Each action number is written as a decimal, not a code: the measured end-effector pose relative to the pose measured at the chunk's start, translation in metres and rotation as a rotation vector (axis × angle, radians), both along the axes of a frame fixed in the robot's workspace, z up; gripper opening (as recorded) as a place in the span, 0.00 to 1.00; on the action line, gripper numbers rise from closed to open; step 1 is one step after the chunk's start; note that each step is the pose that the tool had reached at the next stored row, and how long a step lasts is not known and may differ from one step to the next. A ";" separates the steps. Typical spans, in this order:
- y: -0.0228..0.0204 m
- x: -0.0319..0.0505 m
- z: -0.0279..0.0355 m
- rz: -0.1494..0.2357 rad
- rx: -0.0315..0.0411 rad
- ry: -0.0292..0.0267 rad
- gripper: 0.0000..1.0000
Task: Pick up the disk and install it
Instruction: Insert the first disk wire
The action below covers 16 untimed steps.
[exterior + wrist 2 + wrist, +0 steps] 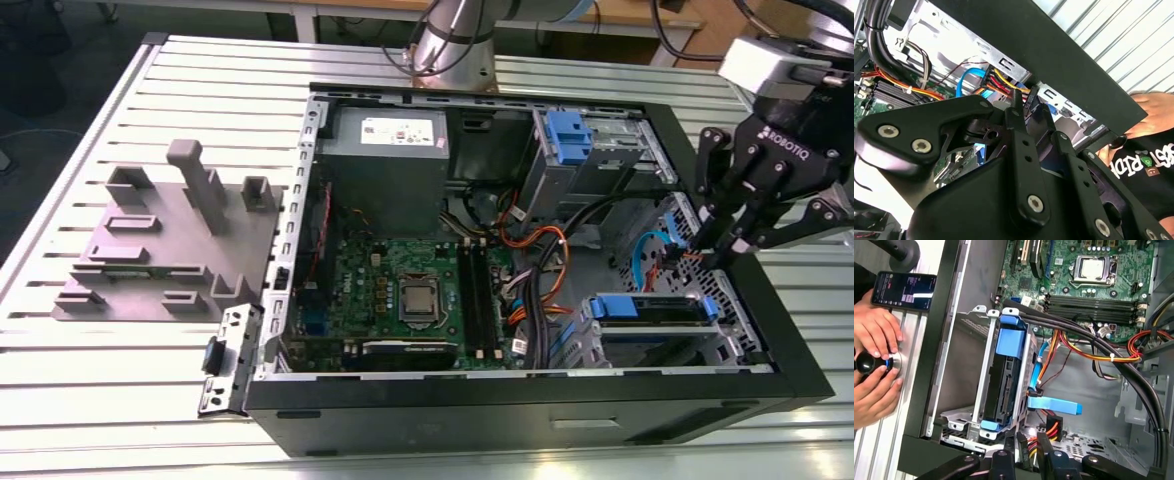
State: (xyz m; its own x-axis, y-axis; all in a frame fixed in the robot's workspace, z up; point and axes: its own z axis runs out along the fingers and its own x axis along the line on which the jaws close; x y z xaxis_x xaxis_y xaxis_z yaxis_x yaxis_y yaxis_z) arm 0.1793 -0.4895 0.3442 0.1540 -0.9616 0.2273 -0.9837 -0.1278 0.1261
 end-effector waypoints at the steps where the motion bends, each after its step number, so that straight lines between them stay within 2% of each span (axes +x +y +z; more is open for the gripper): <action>1: 0.0000 0.0003 -0.0006 0.000 -0.0001 0.0031 0.31; 3: 0.0000 0.0012 -0.0009 0.002 -0.0001 0.0075 0.31; 6: 0.0000 0.0032 -0.0010 0.005 -0.0001 0.0104 0.31; 9: 0.0001 0.0044 -0.0010 0.005 -0.0007 0.0159 0.31; 16: 0.0000 0.0046 -0.0010 0.005 -0.0014 0.0167 0.31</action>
